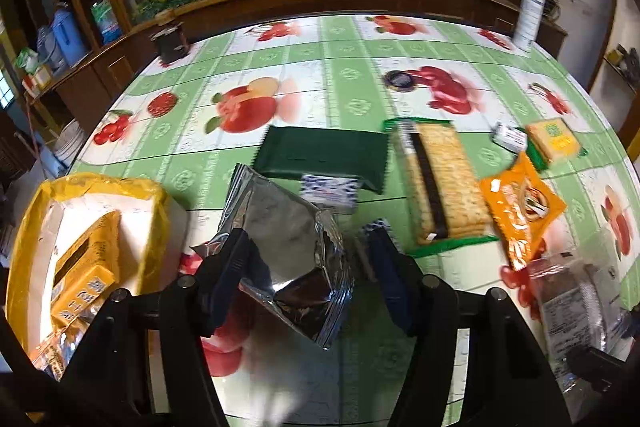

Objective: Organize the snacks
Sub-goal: 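Grasp a clear plastic snack bag with the right tool while the left grasps a silver foil bag, then carry the clear bag and silver foil bag over the tray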

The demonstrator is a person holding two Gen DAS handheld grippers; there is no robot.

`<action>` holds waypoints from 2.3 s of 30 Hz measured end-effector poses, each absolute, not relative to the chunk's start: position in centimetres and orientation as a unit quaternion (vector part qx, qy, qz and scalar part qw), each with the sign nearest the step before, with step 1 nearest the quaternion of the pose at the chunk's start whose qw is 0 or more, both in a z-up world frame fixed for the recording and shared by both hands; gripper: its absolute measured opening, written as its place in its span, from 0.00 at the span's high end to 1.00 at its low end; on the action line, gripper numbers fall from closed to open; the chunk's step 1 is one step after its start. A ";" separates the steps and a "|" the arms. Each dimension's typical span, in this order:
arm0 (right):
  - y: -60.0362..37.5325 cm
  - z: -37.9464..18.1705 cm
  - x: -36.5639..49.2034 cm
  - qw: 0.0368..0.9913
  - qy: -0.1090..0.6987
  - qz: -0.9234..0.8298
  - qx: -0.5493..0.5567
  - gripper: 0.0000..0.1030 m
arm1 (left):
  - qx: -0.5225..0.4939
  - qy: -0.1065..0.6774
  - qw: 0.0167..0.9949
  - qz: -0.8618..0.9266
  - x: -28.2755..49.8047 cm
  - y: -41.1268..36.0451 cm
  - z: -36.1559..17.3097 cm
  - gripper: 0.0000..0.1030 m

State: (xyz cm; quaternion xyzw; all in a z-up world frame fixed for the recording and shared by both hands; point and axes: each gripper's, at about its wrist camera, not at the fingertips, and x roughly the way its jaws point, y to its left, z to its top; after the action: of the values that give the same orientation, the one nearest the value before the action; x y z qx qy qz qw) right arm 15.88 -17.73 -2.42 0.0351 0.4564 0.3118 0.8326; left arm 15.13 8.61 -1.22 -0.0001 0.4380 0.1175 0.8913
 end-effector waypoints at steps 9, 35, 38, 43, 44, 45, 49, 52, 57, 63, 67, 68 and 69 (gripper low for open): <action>-18.0 -2.6 15.9 0.830 0.457 0.317 0.043 0.56 | -0.006 0.424 0.902 0.077 14.1 10.3 -1.3 0.55; -19.4 -2.6 15.5 0.830 0.451 0.323 0.060 0.56 | -0.048 0.448 0.891 0.063 14.6 9.9 -2.7 0.32; -19.4 -2.6 15.3 0.829 0.452 0.323 0.061 0.56 | -0.037 0.448 0.891 0.064 14.4 9.3 -2.7 0.39; -19.2 -2.2 14.5 0.831 0.447 0.325 0.061 0.56 | -0.011 0.442 0.894 0.068 12.0 6.9 -2.5 0.41; -19.2 -2.1 14.3 0.831 0.445 0.327 0.062 0.56 | 0.001 0.437 0.897 0.072 11.0 6.1 -2.4 0.41; -19.2 -1.9 14.0 0.832 0.443 0.327 0.062 0.56 | 0.009 0.433 0.898 0.076 10.3 5.7 -2.2 0.41; -19.2 -1.3 12.7 0.834 0.437 0.331 0.062 0.56 | 0.036 0.418 0.901 0.106 7.1 4.2 -1.1 0.41; -19.2 -0.8 11.8 0.836 0.432 0.332 0.065 0.56 | 0.042 0.405 0.904 0.131 4.9 4.1 0.1 0.41; -18.7 0.0 10.6 0.830 0.432 0.343 0.077 0.56 | 0.037 0.390 0.906 0.163 2.0 5.7 2.1 0.41; -16.3 1.7 8.9 0.824 0.421 0.371 0.077 0.56 | 0.023 0.377 0.905 0.195 -0.7 8.6 3.4 0.40; -14.3 2.7 8.2 0.813 0.418 0.397 0.084 0.56 | 0.009 0.371 0.904 0.214 -2.3 10.8 3.9 0.40; -13.7 2.9 7.9 0.811 0.417 0.402 0.083 0.56 | 0.005 0.369 0.903 0.219 -2.7 11.4 4.1 0.40; -13.0 3.1 7.7 0.809 0.416 0.408 0.083 0.56 | 0.001 0.367 0.903 0.224 -3.1 12.1 4.2 0.40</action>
State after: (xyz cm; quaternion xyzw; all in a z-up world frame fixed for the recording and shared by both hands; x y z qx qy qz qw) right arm 7.73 -12.98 3.07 0.0831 0.4158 0.4079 0.8085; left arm -3.10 12.05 4.19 0.0009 0.3669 0.2242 0.9028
